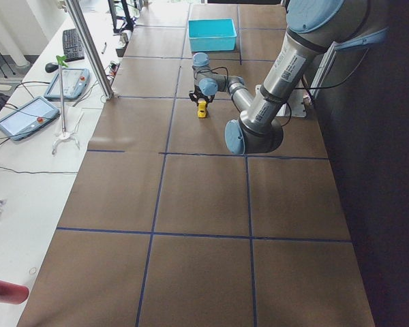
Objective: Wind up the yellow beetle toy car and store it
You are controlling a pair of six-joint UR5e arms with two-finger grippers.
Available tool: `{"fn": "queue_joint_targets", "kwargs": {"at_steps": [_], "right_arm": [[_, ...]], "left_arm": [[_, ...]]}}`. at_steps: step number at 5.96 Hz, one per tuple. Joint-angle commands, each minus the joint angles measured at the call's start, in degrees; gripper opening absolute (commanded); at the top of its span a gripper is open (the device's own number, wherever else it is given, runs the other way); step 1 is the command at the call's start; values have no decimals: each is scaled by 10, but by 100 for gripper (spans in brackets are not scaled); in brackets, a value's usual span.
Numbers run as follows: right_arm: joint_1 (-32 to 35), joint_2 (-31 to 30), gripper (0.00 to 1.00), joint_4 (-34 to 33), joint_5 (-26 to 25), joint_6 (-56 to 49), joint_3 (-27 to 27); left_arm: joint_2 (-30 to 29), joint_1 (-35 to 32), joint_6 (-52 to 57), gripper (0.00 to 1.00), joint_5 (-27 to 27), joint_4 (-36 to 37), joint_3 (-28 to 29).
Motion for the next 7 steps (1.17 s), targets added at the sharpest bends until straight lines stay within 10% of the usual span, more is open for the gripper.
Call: {"fn": "queue_joint_targets", "kwargs": {"at_steps": [1,4,5,7], "right_arm": [[3,0,100,1,2,0,1],[4,-1,100,1,2,0,0],[4,-1,100,-1,2,0,0],[4,-1,100,-1,2,0,0]], "left_arm": [[44,0,1,0,-1,0,-39],[46,-7,21,4,-18,0,-39],[46,-11,34,99,-38,-1,-38],[47,-14,37,100,-39,-1,-36]]}}
